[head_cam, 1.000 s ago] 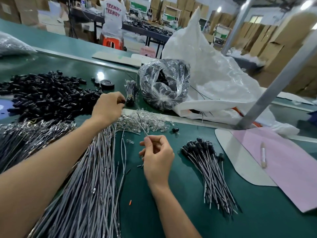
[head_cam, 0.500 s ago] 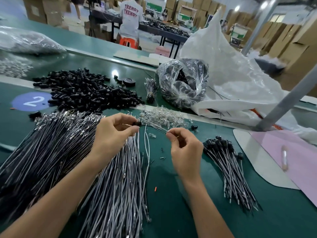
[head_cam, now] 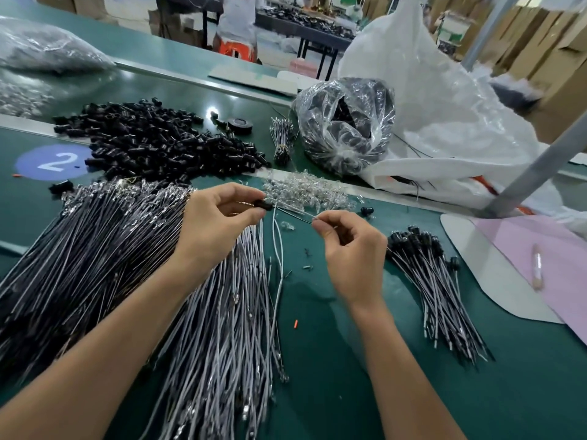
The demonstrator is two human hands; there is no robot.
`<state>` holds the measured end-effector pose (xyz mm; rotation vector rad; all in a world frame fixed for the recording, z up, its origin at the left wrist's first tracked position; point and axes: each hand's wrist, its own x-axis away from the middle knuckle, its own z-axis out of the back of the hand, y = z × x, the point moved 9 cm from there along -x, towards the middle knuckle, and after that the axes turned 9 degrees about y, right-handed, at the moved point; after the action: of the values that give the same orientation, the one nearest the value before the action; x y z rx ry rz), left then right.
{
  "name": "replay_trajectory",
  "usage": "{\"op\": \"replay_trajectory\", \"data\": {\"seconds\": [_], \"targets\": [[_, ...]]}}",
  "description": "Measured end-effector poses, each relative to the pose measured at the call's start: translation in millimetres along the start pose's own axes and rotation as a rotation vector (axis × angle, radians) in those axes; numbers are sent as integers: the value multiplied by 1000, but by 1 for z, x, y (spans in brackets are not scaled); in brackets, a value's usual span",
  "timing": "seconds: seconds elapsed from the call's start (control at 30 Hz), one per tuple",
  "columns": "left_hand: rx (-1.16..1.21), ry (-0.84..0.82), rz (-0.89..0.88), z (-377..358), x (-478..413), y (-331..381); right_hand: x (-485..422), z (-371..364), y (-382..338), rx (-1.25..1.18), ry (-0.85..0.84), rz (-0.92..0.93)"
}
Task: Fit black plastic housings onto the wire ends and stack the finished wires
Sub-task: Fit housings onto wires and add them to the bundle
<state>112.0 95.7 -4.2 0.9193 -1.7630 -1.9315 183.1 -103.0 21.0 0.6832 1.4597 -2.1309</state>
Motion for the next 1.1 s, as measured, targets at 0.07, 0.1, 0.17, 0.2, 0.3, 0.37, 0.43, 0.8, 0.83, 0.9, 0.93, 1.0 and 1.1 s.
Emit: {"op": "replay_trajectory", "data": {"seconds": [0.07,0.1,0.17,0.2,0.3,0.37,0.43,0.8,0.83,0.9,0.93,1.0,1.1], "targets": [[-3,-12,-6,-1,1,0,1,-2,1,-6,-12,-15],[-4,-17,-6,-2,1,0,1,-2,1,-9,-15,-21],[-1,-20,-7,-3,0,0,1,-3,2,-20,-16,-35],[7,-15,-7,-2,0,0,0,-2,3,-31,-16,-47],[59,20,15,2,-3,-4,-2,0,7,-87,-7,-94],[85,42,35,5,-4,-7,-4,1,8,-111,-4,-114],[87,50,35,5,-5,-8,-4,1,8,-119,-11,-122],[59,2,2,1,-4,-9,-2,-2,8,-112,-40,-137],[63,1,4,1,-4,-9,-2,-2,9,-116,-39,-142],[74,8,7,1,-5,-9,-3,-1,9,-126,-41,-152],[81,13,11,2,-5,-10,-3,-2,9,-130,-48,-155],[87,17,19,2,-5,-10,-2,-3,9,-137,-68,-159],[76,12,18,1,-3,-8,-1,-5,9,-135,-78,-159]]}}
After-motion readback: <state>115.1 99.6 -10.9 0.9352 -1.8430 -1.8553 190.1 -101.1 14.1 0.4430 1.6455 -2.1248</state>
